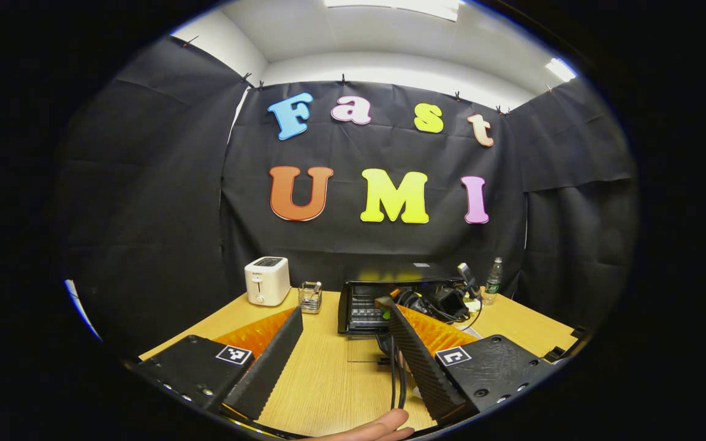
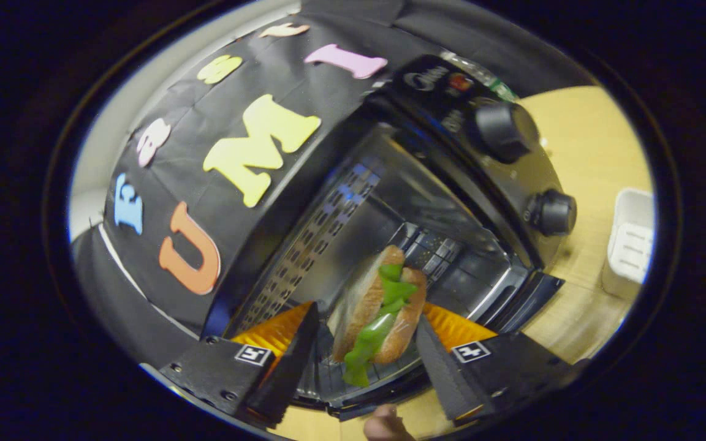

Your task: Open the electric oven with the left hand, put the food in, and close the electric oven.

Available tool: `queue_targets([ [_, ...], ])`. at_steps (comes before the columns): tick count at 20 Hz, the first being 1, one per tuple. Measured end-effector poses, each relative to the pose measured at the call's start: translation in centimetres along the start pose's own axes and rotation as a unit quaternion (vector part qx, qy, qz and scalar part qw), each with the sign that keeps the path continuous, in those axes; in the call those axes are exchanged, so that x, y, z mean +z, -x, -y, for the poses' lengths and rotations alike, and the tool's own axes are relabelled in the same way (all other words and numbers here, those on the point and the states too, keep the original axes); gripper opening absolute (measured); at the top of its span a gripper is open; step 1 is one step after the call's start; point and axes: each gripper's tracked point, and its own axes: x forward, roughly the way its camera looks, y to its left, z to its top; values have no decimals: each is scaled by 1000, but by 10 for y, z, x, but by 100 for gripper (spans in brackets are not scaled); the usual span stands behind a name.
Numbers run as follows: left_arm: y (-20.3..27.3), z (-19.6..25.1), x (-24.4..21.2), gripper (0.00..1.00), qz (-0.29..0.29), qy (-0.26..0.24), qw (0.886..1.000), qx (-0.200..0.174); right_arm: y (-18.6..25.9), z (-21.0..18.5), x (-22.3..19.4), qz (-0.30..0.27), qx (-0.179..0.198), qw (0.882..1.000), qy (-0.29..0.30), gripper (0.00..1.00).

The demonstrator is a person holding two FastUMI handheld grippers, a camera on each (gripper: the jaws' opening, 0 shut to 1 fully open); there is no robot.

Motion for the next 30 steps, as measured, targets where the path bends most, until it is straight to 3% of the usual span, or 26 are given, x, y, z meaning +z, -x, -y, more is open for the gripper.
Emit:
queue_targets([
  [2, 1, 1, -2, 93, -1, -2, 1000, -3, 1, 0, -10, -19, -21, 997, 70, 100],
  [5, 0, 2, -4, 93, -3, -3, 1000, -3, -1, -4, -24, -58, -19, 989, 136, 100],
  [10, 2, -3, -8, 94, -10, -4, 1000, 4, -2, -7, -41, -104, -29, 965, 241, 100],
  [19, 5, -6, -10, 93, -14, -11, 1000, 9, 21, -6, -64, -228, -56, 909, 346, 100],
  [23, 5, -7, -11, 93, -22, -10, 1000, 14, 45, -11, -53, -246, -62, 903, 347, 100],
  [26, 4, -5, -12, 93, -31, 0, 999, 10, 72, -19, -46, -260, -50, 911, 317, 100],
  [30, -1, -8, -11, 93, -36, 6, 999, 18, 118, -34, -15, -238, -7, 926, 294, 100],
])
